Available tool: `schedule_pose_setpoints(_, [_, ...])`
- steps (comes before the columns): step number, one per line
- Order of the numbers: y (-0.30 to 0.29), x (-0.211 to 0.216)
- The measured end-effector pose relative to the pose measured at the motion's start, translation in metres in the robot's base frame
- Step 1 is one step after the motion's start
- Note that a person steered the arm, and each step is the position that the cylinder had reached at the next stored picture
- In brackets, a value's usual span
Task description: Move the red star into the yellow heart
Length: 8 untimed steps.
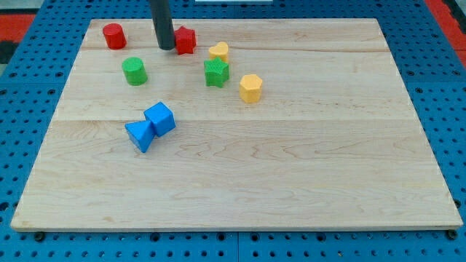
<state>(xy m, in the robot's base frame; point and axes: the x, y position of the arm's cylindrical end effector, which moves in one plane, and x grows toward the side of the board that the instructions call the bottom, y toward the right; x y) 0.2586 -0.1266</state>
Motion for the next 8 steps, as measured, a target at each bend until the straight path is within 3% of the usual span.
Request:
schedule_pose_setpoints(2, [-0.034, 0.002])
schedule_pose_setpoints(4, [-0.02, 0.014])
schedule_pose_setpoints(6, [0.051, 0.0])
schedule_pose_setpoints(8, [0.047, -0.038])
